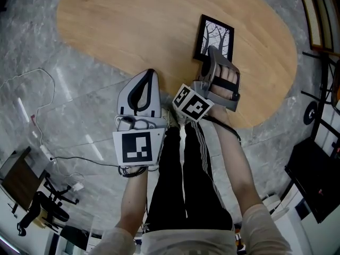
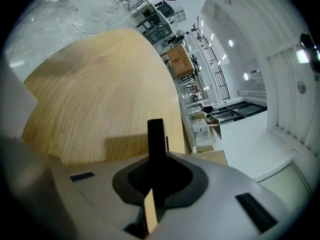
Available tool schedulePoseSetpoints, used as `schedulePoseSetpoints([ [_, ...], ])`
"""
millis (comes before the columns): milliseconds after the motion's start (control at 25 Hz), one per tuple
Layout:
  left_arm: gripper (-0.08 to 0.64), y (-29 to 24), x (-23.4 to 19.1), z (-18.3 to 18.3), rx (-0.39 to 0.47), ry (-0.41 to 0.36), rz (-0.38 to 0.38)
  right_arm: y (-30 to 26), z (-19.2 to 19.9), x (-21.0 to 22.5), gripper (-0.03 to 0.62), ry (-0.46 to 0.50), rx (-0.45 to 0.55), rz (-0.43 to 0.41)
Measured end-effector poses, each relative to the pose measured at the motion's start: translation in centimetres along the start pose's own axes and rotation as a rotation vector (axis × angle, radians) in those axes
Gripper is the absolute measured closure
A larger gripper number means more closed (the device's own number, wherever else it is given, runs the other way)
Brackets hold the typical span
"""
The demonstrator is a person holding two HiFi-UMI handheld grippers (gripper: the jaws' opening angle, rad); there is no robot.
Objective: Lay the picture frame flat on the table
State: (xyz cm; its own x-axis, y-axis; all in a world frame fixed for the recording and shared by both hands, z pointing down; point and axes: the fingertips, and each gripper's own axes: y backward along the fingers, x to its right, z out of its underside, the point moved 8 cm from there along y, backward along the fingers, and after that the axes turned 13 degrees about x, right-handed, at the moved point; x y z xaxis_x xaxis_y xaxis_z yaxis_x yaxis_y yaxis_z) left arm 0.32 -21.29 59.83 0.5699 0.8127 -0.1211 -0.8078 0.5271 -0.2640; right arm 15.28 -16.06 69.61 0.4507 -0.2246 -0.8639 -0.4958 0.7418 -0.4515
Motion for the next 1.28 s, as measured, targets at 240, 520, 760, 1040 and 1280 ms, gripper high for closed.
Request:
schedulePoseSetpoints([
  [240, 0.551, 0.0, 0.5, -0.3, 0.007, 0.004, 0.007, 0.0, 0.0, -0.2, 0.569, -0.001, 0.004, -0.042],
  [520, 0.551, 0.2, 0.6, 0.0, -0.003, 0.014, 0.002, -0.4, 0.1, -0.2, 0.521, -0.081, 0.02, -0.138],
  [760, 0.551, 0.7, 0.2, 0.3, -0.01, 0.011, -0.001, -0.9, 0.1, -0.6, 0.443, -0.177, 0.04, -0.304],
  [1040, 0.551, 1.2, -0.5, 0.7, -0.014, 0.021, -0.01, -1.2, -0.1, 0.2, 0.394, -0.256, 0.055, -0.489],
  [1280, 0.551, 1.1, -0.6, 0.9, -0.016, 0.027, -0.008, -1.5, -0.2, 0.4, 0.371, -0.249, 0.033, -0.619],
])
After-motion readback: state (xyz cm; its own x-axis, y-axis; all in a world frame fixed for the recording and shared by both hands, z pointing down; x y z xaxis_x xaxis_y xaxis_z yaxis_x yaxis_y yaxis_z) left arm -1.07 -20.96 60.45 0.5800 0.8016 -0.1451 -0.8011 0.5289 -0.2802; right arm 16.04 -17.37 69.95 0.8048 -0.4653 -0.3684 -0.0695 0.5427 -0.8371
